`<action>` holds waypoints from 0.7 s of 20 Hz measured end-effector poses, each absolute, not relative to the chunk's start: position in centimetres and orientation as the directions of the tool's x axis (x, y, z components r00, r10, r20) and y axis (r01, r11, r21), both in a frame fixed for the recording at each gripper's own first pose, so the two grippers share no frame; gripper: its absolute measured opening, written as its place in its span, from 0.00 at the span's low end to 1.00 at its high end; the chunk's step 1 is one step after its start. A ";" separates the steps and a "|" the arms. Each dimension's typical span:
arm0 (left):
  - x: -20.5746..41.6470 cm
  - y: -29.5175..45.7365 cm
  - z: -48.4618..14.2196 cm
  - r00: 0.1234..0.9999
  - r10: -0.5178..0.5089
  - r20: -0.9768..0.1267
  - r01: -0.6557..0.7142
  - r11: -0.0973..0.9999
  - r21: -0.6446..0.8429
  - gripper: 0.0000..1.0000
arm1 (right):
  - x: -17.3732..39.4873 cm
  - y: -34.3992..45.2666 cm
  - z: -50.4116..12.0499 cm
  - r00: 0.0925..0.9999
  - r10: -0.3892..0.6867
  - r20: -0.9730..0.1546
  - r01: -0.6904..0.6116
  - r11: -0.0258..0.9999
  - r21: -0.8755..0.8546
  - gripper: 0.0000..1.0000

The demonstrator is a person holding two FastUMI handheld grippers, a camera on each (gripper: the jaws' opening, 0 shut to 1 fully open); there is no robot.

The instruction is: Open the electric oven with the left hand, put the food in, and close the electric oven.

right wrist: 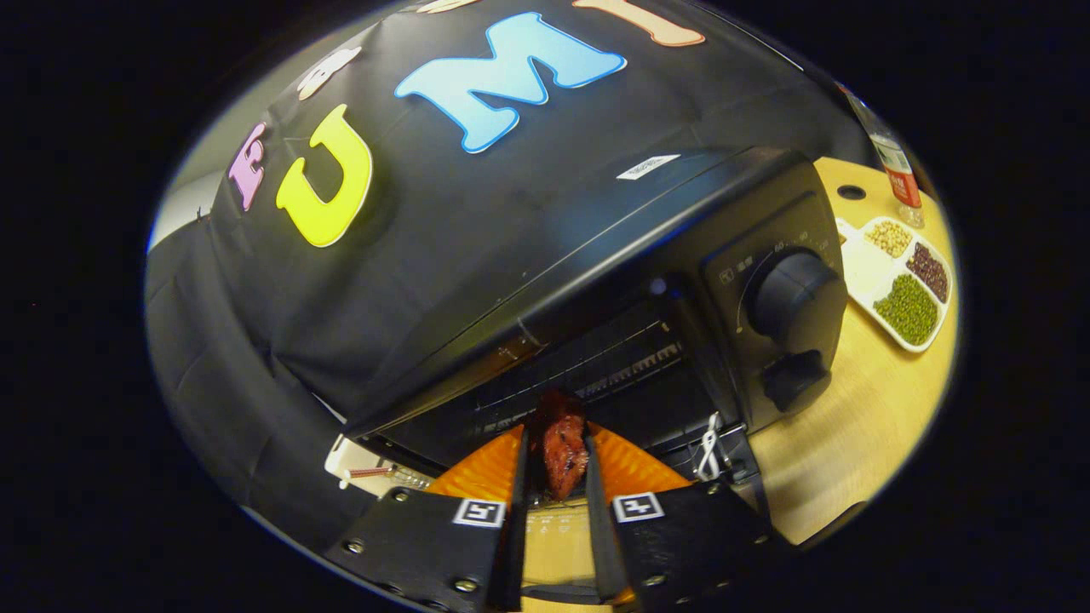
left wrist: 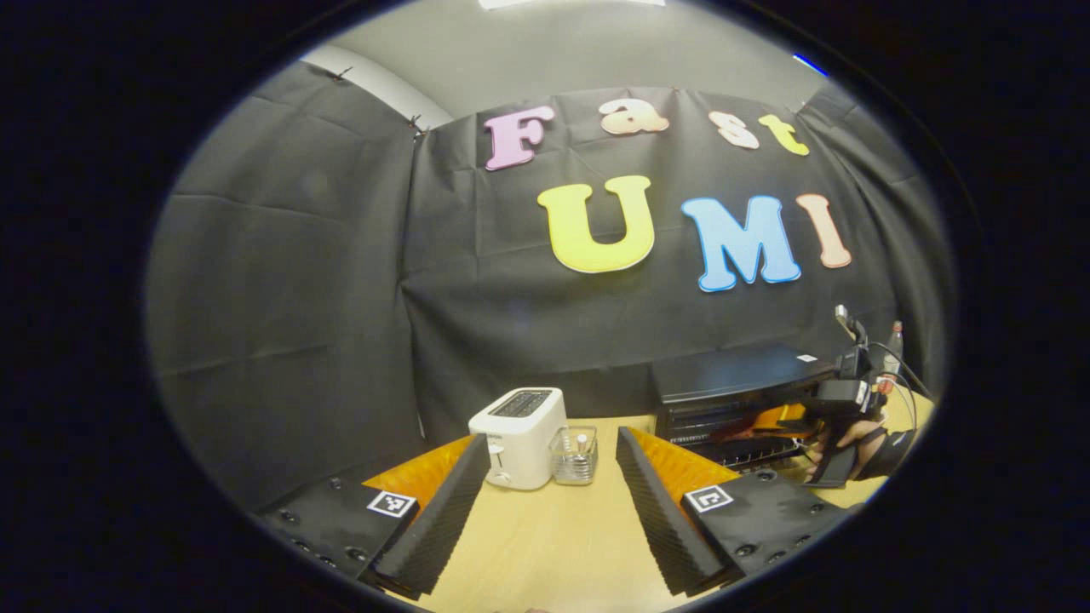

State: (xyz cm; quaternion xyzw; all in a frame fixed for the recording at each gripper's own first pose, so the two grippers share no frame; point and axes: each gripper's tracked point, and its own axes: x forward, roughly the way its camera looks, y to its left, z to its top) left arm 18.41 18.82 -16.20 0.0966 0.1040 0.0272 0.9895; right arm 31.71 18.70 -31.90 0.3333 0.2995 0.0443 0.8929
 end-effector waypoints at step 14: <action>18.5 10.8 -17.8 0.974 -0.069 -0.215 0.101 0.985 0.139 1.00 | 25.5 13.4 -23.4 0.899 0.200 -0.389 -0.094 0.957 0.274 0.98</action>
